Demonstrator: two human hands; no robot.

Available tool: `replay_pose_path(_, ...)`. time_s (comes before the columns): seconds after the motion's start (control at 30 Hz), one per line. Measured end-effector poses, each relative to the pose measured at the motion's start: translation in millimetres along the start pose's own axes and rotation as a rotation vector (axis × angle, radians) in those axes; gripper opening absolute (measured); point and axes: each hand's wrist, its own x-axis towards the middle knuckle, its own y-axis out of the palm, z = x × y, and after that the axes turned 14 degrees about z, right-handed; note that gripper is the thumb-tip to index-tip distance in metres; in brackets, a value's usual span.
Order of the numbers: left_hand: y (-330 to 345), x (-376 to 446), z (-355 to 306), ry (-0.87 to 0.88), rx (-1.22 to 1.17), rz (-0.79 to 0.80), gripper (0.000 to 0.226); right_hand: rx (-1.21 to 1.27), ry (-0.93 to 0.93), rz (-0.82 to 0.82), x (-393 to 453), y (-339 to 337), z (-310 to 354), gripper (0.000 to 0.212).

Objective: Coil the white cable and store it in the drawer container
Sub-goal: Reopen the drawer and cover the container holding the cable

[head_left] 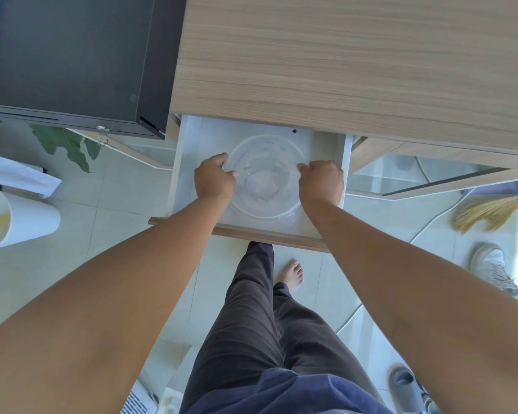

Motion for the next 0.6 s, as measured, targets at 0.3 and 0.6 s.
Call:
replay_pose_path(0.3,-15.3,11.3,2.9,-0.064,-0.196,0.062,0.040,0.191,0.144,0.060,2.4,-1.3,5.1,0.038)
replay_pose_path(0.6,6.2,-15.9,9.2,-0.018,0.008,-0.017,0.068,0.076,0.317,0.313,-24.9,-0.2,17.6,0.018)
